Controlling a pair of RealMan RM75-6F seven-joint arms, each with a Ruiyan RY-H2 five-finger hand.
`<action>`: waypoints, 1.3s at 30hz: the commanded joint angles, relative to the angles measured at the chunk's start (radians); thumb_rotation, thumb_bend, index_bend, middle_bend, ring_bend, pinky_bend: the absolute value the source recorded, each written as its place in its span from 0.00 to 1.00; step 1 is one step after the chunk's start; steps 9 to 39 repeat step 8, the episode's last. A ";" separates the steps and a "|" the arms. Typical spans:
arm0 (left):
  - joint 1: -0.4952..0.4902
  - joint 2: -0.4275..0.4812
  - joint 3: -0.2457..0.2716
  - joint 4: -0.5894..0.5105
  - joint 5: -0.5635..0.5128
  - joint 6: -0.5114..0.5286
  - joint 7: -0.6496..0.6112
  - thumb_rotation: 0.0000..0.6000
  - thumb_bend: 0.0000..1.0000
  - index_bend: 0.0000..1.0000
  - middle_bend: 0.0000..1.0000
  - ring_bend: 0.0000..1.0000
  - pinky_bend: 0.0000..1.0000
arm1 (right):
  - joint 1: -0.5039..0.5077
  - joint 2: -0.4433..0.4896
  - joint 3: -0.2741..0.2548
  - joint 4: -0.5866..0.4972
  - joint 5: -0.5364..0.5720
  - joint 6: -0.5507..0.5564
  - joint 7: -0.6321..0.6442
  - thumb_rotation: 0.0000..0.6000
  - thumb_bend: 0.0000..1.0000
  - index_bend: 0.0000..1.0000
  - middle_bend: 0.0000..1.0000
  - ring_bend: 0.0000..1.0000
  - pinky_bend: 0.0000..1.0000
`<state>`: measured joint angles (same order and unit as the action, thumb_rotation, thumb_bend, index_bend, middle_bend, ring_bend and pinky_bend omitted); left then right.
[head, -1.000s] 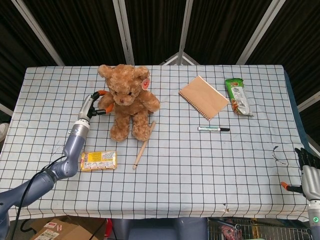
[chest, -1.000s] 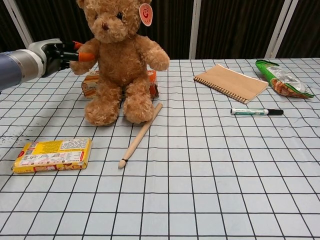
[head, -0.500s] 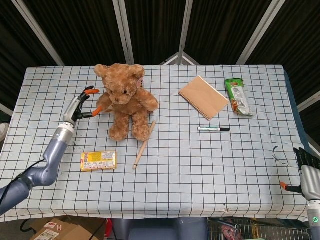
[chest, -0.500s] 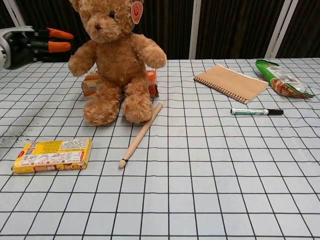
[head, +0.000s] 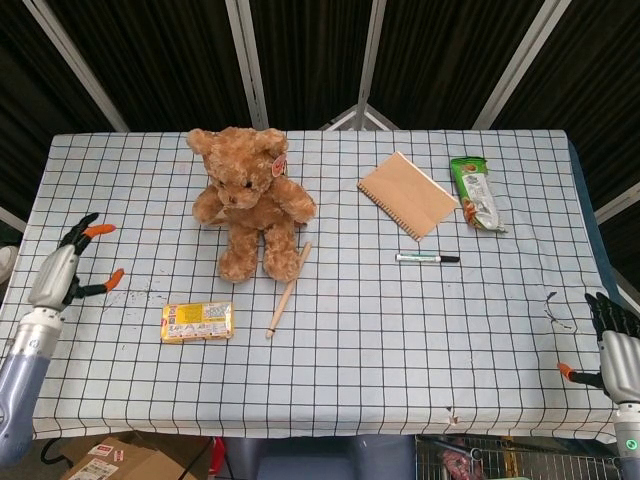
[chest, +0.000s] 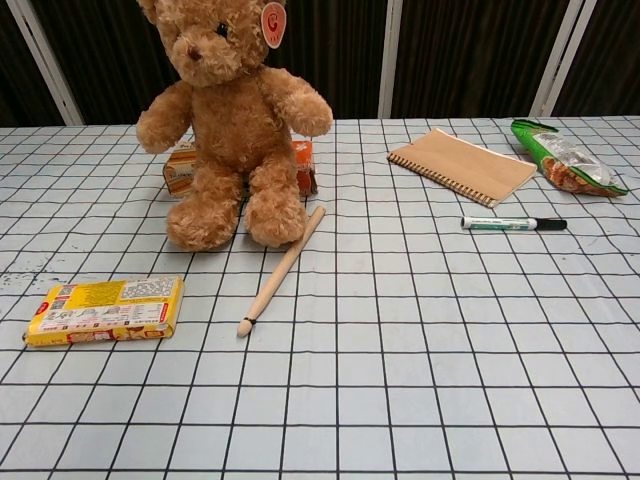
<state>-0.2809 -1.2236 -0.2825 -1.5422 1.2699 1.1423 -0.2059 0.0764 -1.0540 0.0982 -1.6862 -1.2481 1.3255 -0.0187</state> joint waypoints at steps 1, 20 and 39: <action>0.242 0.021 0.145 -0.144 0.040 0.422 0.398 1.00 0.46 0.15 0.00 0.00 0.00 | -0.015 0.003 -0.007 -0.016 -0.035 0.040 -0.007 1.00 0.13 0.00 0.00 0.00 0.00; 0.281 0.051 0.164 -0.161 0.116 0.514 0.412 1.00 0.46 0.13 0.00 0.00 0.00 | -0.029 0.010 -0.011 -0.052 -0.058 0.083 -0.041 1.00 0.13 0.00 0.00 0.00 0.00; 0.281 0.051 0.164 -0.161 0.116 0.514 0.412 1.00 0.46 0.13 0.00 0.00 0.00 | -0.029 0.010 -0.011 -0.052 -0.058 0.083 -0.041 1.00 0.13 0.00 0.00 0.00 0.00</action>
